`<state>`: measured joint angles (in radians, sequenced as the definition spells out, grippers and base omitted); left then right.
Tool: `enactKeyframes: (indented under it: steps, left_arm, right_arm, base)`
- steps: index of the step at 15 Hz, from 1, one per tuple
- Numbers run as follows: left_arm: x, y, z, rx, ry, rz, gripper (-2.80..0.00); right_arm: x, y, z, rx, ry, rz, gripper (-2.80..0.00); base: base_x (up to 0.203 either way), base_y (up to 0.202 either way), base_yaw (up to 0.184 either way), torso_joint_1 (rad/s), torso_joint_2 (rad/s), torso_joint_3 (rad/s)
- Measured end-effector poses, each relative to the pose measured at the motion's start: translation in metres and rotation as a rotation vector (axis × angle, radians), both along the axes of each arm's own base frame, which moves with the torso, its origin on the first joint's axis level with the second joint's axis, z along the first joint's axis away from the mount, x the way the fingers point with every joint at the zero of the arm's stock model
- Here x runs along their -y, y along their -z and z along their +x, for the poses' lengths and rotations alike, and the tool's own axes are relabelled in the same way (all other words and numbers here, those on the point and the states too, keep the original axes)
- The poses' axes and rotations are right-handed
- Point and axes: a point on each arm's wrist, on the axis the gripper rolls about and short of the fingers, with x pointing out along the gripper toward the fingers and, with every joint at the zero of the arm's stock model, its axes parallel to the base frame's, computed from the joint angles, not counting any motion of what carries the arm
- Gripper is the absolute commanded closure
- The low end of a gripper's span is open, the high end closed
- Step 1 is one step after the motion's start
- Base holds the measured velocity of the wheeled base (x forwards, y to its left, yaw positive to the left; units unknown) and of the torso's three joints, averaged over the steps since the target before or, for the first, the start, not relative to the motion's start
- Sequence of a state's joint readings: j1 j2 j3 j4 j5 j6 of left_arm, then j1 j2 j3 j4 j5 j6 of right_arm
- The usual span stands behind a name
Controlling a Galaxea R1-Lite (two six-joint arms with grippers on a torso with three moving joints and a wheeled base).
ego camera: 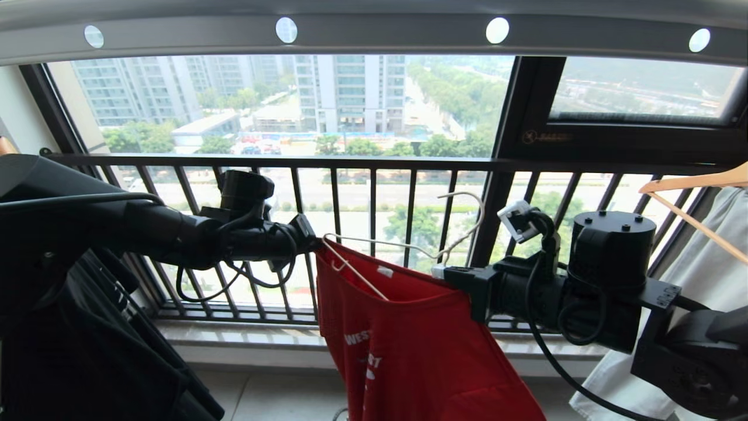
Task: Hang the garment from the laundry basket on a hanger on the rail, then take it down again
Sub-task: Take the clothes off the clothes rack
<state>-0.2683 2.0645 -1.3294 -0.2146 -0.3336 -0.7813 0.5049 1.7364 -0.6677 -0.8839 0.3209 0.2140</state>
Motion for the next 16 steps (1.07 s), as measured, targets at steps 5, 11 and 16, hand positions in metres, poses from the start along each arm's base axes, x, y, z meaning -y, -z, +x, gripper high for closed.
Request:
enactKeyframes:
  steps: [5,11,16]
  left_arm:
    - [0.003,0.006,0.002,-0.095,0.019,0.054,0.00]
    - [0.030,0.009,-0.012,-0.094,0.059,0.112,0.00]
    - [0.045,-0.003,-0.036,-0.074,0.117,0.116,0.00]
  right_arm:
    - [0.002,-0.004,0.003,0.012,0.015,0.011,0.00]
    - [0.005,-0.004,0.014,0.012,0.060,0.015,0.00]
    - [0.004,-0.003,0.023,-0.009,0.117,0.037,0.00]
  base:
    - [0.000,0.000,0.000,0.000,0.00,0.000]
    - [0.000,0.000,0.000,0.000,0.00,0.000]
    - [0.000,0.000,0.000,0.000,0.00,0.000]
